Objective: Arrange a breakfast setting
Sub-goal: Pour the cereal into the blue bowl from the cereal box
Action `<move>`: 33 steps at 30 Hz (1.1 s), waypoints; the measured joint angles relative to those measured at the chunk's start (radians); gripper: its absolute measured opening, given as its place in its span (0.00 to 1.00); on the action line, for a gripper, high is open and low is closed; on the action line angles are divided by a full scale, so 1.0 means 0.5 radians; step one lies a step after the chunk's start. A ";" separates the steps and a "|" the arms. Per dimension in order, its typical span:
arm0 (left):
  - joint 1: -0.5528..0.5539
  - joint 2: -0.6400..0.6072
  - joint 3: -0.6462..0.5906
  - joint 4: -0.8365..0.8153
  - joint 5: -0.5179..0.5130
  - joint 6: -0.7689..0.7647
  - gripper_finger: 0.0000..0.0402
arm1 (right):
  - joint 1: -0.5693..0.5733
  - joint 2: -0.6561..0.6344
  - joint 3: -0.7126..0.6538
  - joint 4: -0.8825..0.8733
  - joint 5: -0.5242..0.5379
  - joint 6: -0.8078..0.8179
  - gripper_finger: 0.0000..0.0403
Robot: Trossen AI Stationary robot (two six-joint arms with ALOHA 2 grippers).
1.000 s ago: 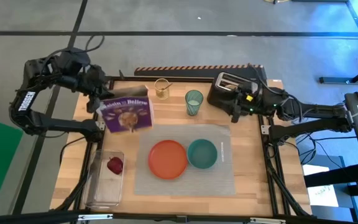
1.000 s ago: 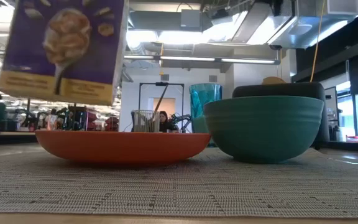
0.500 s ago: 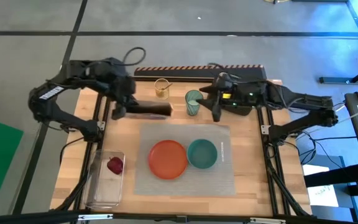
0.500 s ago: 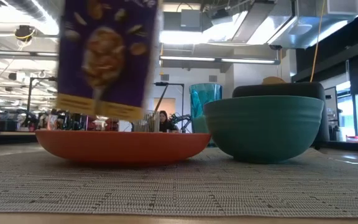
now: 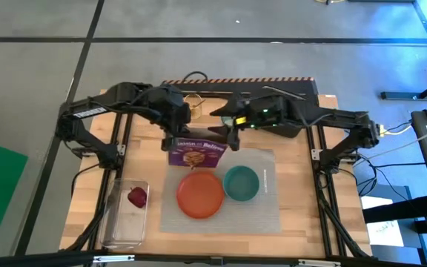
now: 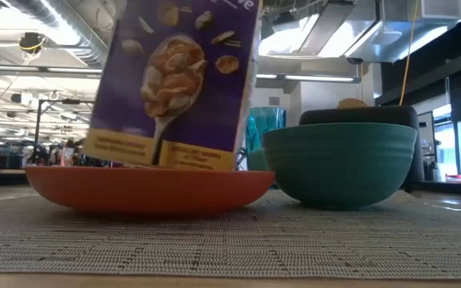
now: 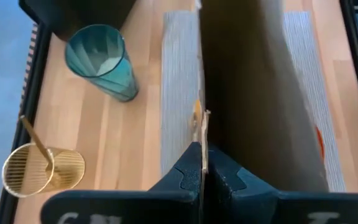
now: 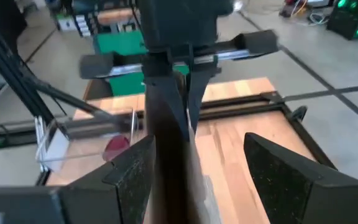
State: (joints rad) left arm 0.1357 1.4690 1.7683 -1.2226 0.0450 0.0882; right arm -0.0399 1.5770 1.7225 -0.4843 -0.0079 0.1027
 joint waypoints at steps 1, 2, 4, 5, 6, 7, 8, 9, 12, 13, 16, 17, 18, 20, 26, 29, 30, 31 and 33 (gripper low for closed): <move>-0.012 0.010 0.000 0.004 -0.003 0.004 0.00 | 0.000 0.023 -0.001 -0.035 -0.015 -0.006 0.59; -0.024 0.017 0.000 0.015 -0.004 0.016 0.00 | 0.000 0.049 -0.001 -0.048 -0.023 -0.013 0.59; -0.043 0.023 0.000 0.037 -0.020 0.042 0.00 | 0.000 0.086 -0.001 -0.092 -0.030 -0.014 0.59; -0.051 0.023 0.000 0.041 -0.035 0.044 0.00 | 0.001 0.110 -0.001 -0.124 -0.042 -0.014 0.59; -0.059 0.023 0.000 0.054 -0.052 0.044 0.00 | 0.001 0.129 -0.001 -0.129 -0.055 -0.015 0.59; -0.066 0.023 0.000 0.068 -0.063 0.043 0.00 | 0.001 0.145 -0.001 -0.145 -0.061 -0.014 0.59; -0.069 0.023 0.000 0.078 -0.065 0.043 0.00 | 0.001 0.160 -0.001 -0.173 -0.066 -0.015 0.59; -0.073 0.023 0.000 0.093 -0.071 0.042 0.00 | 0.001 0.171 -0.001 -0.183 -0.071 -0.015 0.59; -0.090 0.023 0.000 0.127 -0.071 0.041 0.00 | 0.001 0.192 -0.001 -0.222 -0.075 -0.015 0.59; -0.098 0.023 0.000 0.140 -0.071 0.042 0.00 | 0.001 0.200 -0.001 -0.235 -0.071 -0.015 0.58; -0.124 0.023 0.000 0.152 -0.070 0.041 0.00 | 0.001 0.215 -0.001 -0.289 -0.059 -0.015 0.51; -0.133 0.023 0.000 0.165 -0.069 0.041 0.00 | 0.001 0.215 -0.001 -0.313 -0.059 -0.015 0.47; -0.140 0.023 0.000 0.180 -0.069 0.040 0.00 | 0.001 0.218 -0.001 -0.327 -0.059 -0.015 0.43; -0.149 0.022 0.000 0.199 -0.069 0.039 0.00 | 0.001 0.225 -0.001 -0.344 -0.086 -0.015 0.31; -0.160 0.024 -0.001 0.269 -0.071 0.029 0.00 | 0.003 0.224 0.001 -0.392 -0.185 -0.073 0.02; -0.160 0.019 0.005 0.359 -0.115 -0.009 0.05 | 0.002 0.235 -0.002 -0.397 -0.154 -0.062 0.01; -0.160 0.016 0.005 0.352 -0.151 -0.011 0.07 | 0.002 0.238 -0.005 -0.403 -0.139 -0.060 0.01; -0.160 0.008 0.005 0.362 -0.190 -0.015 0.10 | 0.002 0.239 -0.006 -0.407 -0.122 -0.057 0.01; -0.160 -0.021 0.003 0.416 -0.256 -0.015 0.16 | 0.002 0.232 -0.006 -0.405 -0.096 -0.056 0.00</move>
State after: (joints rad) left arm 0.0559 1.4584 1.7699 -1.0147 -0.0831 0.0807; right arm -0.0391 1.6928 1.7195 -0.6869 -0.0561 0.0749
